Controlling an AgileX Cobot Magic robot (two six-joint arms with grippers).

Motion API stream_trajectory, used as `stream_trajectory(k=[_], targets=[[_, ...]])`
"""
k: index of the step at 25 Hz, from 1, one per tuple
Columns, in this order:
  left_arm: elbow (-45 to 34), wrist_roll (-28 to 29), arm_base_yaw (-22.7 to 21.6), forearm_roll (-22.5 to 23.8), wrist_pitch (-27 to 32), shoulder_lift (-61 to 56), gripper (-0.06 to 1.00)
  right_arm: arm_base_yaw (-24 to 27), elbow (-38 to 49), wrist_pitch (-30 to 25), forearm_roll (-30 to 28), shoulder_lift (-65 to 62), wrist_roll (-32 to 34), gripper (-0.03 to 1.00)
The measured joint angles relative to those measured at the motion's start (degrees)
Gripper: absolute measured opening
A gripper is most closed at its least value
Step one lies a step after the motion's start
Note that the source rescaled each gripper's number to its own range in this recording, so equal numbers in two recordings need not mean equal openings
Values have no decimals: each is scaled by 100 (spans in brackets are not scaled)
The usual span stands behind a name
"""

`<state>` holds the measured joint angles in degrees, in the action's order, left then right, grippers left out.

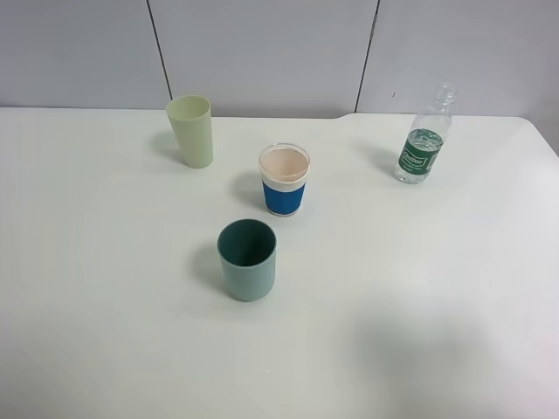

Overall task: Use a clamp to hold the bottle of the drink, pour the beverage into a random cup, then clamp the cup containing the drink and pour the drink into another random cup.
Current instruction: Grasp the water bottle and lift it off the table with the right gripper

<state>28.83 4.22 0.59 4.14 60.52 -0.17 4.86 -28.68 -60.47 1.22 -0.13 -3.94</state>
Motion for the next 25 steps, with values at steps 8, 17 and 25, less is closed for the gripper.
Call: stream_trajectory(k=[8,17,25], targets=[[0,0,0,0,0,0,100,0,0,0,0,0,0,100],[0,0,0,0,0,0,100,0,0,0,0,0,0,100],[0,0,0,0,0,0,100,0,0,0,0,0,0,100]])
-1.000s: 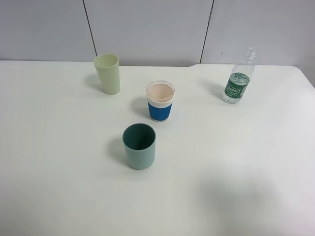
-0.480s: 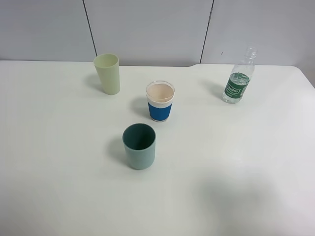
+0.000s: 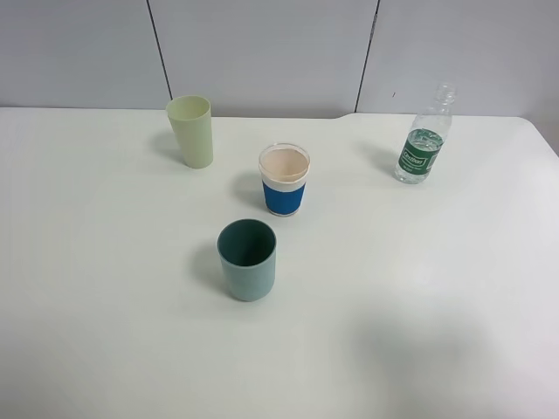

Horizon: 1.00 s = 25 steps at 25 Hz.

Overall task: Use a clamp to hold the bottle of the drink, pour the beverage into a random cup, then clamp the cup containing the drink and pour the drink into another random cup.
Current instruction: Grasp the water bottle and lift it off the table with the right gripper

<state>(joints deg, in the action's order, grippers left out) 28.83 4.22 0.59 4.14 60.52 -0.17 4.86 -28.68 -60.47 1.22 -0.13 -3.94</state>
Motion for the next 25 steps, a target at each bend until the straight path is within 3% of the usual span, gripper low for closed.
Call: stream_trajectory(k=[25], targets=[[0,0,0,0,0,0,100,0,0,0,0,0,0,100]])
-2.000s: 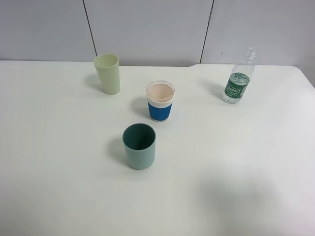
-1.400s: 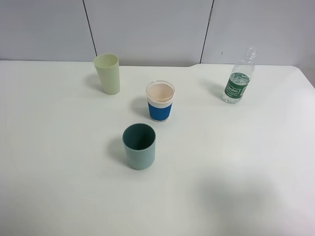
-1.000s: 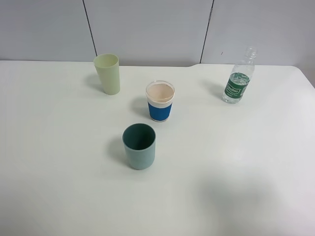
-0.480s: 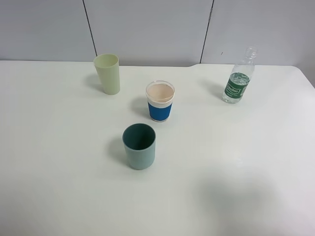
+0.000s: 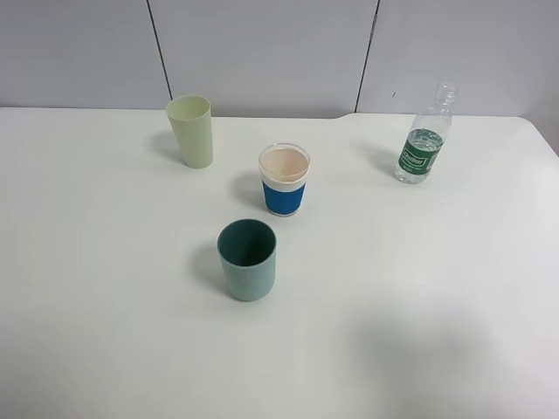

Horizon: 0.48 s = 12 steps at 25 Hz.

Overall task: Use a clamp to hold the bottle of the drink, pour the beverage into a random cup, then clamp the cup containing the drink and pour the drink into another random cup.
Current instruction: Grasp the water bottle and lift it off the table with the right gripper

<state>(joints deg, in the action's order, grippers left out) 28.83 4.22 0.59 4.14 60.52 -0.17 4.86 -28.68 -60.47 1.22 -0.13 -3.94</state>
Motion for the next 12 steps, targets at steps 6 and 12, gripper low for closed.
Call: stream_trajectory(k=[6,12], targets=[[0,0,0,0,0,0,100,0,0,0,0,0,0,100],[0,0,0,0,0,0,100,0,0,0,0,0,0,100]])
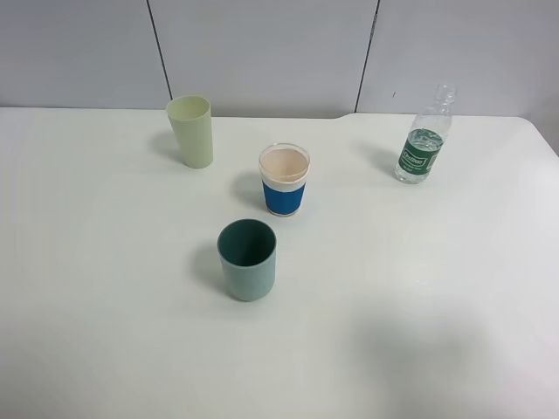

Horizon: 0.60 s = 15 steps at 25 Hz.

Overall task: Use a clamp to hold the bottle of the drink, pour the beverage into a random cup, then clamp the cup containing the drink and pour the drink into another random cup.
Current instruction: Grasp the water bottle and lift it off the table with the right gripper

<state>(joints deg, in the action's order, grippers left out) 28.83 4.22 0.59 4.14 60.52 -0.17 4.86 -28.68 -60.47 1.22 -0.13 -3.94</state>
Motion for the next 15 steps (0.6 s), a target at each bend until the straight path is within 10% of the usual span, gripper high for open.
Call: stream_trajectory(k=[15], targets=[[0,0,0,0,0,0,100,0,0,0,0,0,31,100]])
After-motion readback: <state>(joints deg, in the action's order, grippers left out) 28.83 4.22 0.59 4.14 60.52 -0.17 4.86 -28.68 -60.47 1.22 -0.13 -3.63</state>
